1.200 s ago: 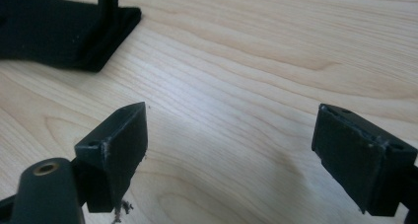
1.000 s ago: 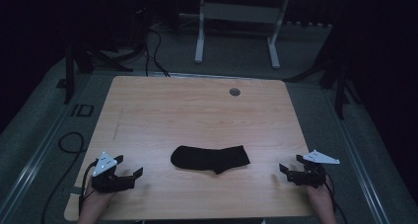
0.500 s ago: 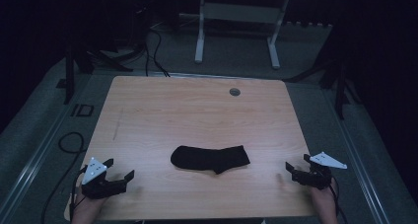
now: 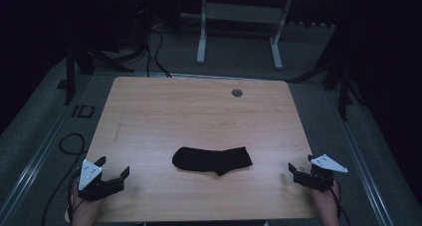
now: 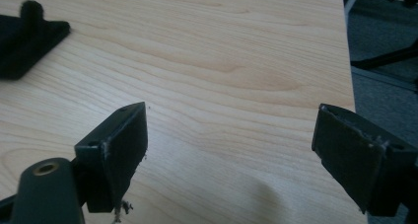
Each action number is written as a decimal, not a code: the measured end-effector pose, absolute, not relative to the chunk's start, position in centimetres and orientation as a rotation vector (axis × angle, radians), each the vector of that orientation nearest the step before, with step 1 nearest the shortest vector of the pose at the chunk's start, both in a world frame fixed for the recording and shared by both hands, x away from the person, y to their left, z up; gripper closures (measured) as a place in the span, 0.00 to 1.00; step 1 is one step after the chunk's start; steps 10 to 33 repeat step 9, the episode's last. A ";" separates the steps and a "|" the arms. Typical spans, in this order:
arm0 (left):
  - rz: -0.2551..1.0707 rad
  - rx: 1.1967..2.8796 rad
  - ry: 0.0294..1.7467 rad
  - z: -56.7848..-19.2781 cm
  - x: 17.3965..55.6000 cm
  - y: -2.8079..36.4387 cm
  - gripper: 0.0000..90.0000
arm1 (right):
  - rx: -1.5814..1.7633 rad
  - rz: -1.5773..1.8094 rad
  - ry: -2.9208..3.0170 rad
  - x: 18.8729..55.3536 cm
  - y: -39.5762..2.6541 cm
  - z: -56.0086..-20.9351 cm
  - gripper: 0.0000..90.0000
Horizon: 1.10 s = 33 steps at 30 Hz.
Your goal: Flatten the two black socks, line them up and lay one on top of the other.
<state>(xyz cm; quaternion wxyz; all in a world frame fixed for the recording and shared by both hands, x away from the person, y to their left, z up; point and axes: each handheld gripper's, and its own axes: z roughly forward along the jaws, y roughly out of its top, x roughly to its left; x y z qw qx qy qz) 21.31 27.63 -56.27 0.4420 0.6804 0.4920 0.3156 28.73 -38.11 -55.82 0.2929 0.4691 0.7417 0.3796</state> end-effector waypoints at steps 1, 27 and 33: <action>0.786 1.702 1.217 -56.3 21.3 27.5 0.10 | 1.250 1.007 1.977 28.7 -38.1 -55.9 0.15; 0.782 1.721 1.212 -56.5 21.3 27.2 0.10 | 1.248 0.981 2.001 28.9 -38.0 -56.1 0.15; 0.782 1.721 1.212 -56.5 21.3 27.2 0.10 | 1.248 0.981 2.001 28.9 -38.0 -56.1 0.15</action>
